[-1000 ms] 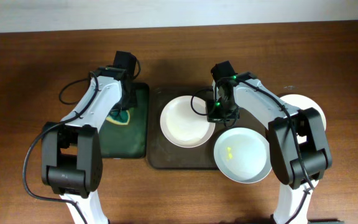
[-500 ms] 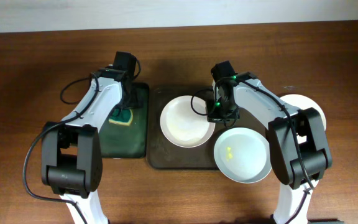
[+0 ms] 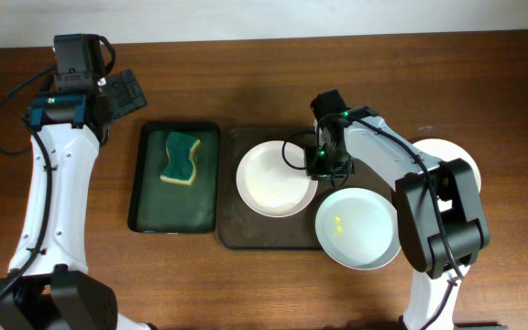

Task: Clean dirty plates on tray and stack at the side
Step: 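Return the sponge to the black tray and release it, raise left gripper, then lift the cleaned plate with the right gripper and carry it rightward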

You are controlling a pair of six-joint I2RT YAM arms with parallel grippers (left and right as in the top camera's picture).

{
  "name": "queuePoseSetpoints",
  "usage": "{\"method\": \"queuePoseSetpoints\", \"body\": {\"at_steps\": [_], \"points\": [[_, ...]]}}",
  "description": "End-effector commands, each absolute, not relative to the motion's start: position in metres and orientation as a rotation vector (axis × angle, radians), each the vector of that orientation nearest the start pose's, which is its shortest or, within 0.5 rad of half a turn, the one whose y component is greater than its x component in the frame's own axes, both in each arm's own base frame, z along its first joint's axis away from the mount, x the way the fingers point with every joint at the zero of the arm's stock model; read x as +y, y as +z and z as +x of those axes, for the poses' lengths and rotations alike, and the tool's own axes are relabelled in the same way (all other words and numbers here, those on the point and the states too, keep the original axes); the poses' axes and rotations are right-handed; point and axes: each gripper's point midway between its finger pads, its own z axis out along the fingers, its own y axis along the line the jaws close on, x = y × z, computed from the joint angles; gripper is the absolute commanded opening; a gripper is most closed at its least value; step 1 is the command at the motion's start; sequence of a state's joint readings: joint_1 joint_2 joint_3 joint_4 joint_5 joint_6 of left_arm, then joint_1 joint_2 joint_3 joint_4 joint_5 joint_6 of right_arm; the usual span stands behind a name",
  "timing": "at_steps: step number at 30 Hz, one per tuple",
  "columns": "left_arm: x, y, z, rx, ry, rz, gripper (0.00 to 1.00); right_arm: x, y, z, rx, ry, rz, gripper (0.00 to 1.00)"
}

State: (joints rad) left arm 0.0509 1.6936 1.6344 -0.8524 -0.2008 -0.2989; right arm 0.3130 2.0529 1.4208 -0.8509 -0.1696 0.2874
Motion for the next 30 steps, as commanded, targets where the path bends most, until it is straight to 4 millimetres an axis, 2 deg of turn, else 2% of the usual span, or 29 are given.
{"method": "queuePoseSetpoints", "body": {"at_steps": [1, 3, 5, 8, 11, 16, 18, 23, 27, 28, 30], "points": [[0.057, 0.227, 0.447, 2.415, 0.145, -0.511, 0.99, 0.146, 0.001, 0.366, 3.108, 0.236, -0.049, 0.04], [0.057, 0.227, 0.447, 2.415, 0.145, -0.511, 0.99, 0.147, 0.003, 0.366, 3.112, 0.249, -0.047, 0.04], [0.057, 0.227, 0.447, 2.415, 0.145, -0.511, 1.0, 0.143, 0.018, 0.37, 3.12, 0.245, -0.027, 0.04], [0.057, 0.227, 0.447, 2.415, 0.145, -0.511, 1.0, 0.142, 0.063, 0.381, 3.102, 0.25, -0.011, 0.04], [0.057, 0.227, 0.447, 2.416, 0.144, -0.51, 0.99, 0.145, 0.1, 0.391, 3.054, 0.268, -0.017, 0.04], [0.057, 0.227, 0.447, 2.415, 0.144, -0.51, 0.99, 0.159, 0.14, 0.397, 3.002, 0.29, -0.062, 0.04], [0.057, 0.227, 0.447, 2.415, 0.144, -0.51, 0.99, 0.171, 0.146, 0.397, 2.982, 0.302, -0.1, 0.04], [0.057, 0.227, 0.447, 2.415, 0.144, -0.51, 0.99, 0.229, 0.151, 0.387, 2.917, 0.324, -0.21, 0.04], [0.057, 0.227, 0.447, 2.416, 0.144, -0.51, 0.99, 0.296, 0.159, 0.376, 2.801, 0.413, -0.348, 0.04], [0.057, 0.227, 0.447, 2.416, 0.144, -0.51, 0.99, 0.308, 0.16, 0.375, 2.76, 0.373, -0.362, 0.04], [0.057, 0.227, 0.447, 2.416, 0.144, -0.51, 0.99, 0.319, 0.164, 0.375, 2.687, 0.263, -0.38, 0.04]]}}
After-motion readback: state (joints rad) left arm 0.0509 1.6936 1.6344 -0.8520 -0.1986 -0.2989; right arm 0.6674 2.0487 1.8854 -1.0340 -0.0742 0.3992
